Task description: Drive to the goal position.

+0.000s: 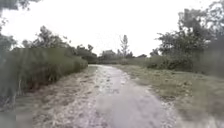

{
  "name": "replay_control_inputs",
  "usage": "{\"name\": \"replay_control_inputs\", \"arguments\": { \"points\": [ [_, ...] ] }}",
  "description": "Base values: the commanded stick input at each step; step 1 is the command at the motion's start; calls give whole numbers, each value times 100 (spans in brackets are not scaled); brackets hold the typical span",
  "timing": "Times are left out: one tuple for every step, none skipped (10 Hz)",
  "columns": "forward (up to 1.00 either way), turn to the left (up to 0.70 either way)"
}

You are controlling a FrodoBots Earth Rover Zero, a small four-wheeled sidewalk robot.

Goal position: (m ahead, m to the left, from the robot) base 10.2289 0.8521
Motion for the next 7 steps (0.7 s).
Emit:
{"name": "replay_control_inputs", "arguments": {
  "points": [
    [85,0],
    [85,0],
    [85,0],
    [85,-5],
    [85,-30],
    [85,-34],
    [85,-34]
  ]
}}
